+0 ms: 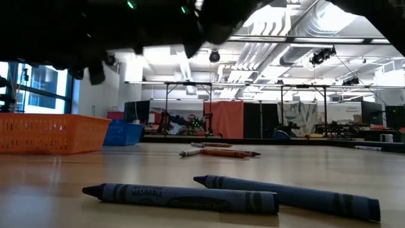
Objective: Sort crayons
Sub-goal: Put the gray crayon into the red bin
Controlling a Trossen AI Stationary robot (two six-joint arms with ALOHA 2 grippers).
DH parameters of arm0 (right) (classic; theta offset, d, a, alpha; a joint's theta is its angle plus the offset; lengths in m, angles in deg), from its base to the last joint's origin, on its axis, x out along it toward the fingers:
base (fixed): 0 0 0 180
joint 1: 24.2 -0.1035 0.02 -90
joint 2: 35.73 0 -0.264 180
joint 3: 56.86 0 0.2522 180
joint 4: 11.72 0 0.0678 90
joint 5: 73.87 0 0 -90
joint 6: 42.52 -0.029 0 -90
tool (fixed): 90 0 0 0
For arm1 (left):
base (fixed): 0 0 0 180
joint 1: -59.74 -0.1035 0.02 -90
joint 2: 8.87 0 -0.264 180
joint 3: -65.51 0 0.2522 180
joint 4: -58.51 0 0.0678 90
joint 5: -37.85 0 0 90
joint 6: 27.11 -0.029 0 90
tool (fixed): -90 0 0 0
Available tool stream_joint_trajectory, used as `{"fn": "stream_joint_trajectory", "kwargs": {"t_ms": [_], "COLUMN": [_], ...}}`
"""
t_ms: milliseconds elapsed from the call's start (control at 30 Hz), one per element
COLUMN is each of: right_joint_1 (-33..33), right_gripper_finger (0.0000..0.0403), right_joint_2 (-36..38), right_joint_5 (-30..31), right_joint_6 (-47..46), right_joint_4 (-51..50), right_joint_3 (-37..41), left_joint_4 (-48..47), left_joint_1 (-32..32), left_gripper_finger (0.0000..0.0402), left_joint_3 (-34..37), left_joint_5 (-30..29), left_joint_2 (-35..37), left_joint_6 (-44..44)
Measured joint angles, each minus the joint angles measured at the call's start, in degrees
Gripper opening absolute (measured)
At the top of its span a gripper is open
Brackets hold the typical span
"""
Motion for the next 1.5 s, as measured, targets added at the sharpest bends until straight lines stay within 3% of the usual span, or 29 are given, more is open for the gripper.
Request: {"fn": "stream_joint_trajectory", "kwargs": {"t_ms": [200,467,1500], "right_joint_1": [-3.05,-5.17,-6.35], "right_gripper_finger": [0.0001,0.0001,0.0001], "right_joint_2": [-3.18,-6.71,-9.45], "right_joint_5": [2.97,4.58,8.10], "right_joint_6": [1.36,-2.70,-9.07], "right_joint_4": [-10.15,-15.23,-20.26], "right_joint_3": [-9.29,-16.27,-17.05], "left_joint_4": [-0.01,0.01,0.01], "left_joint_1": [0.00,0.00,0.00], "left_gripper_finger": [0.0001,0.0001,0.0001], "left_joint_3": [-0.01,-0.01,0.00], "left_joint_5": [0.00,0.00,0.00], "left_joint_2": [-0.01,-0.01,-0.01], "left_joint_6": [0.01,-0.01,-0.01]}}
